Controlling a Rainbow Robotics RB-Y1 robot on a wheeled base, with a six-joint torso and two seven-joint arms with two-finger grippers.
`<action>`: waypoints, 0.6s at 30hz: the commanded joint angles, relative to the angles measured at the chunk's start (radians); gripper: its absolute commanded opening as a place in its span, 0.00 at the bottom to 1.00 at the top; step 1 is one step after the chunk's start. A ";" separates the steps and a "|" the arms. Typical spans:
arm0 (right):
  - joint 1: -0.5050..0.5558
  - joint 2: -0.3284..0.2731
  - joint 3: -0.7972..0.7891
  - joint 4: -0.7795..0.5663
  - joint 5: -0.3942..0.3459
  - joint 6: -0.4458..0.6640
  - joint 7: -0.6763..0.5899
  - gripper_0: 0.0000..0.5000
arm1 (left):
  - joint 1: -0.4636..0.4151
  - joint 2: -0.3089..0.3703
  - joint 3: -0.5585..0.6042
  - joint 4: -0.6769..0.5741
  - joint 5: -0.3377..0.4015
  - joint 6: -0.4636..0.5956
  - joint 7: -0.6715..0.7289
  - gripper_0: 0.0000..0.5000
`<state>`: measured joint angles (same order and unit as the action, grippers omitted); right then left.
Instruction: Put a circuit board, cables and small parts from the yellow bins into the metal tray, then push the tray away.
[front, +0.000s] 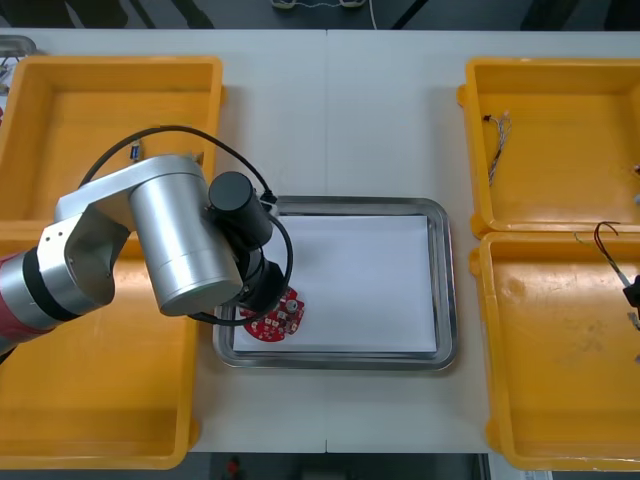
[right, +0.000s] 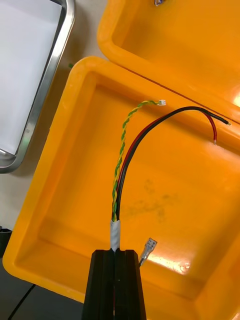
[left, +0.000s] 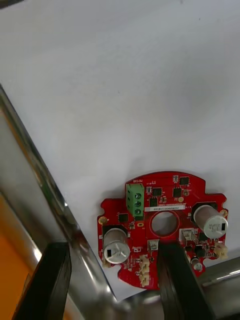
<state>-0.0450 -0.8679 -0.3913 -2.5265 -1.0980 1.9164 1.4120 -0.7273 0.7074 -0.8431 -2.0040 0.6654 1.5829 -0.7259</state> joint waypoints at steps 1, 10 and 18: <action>-0.081 -0.071 0.081 -0.028 -0.028 0.003 0.045 0.00 | -0.035 0.003 0.110 -0.091 0.045 0.086 0.082 1.00; -0.223 -0.074 0.233 -0.028 -0.071 0.003 0.045 0.00 | -0.095 0.018 0.282 -0.122 0.152 0.235 0.049 1.00; -0.357 -0.059 0.416 -0.028 -0.062 0.003 0.053 0.00 | -0.127 0.063 0.371 -0.064 0.215 0.256 0.017 1.00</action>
<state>-0.3393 -0.9066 -0.0367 -2.5269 -1.1586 1.9166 1.4120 -0.8094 0.7291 -0.5154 -2.0757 0.8656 1.8305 -0.7258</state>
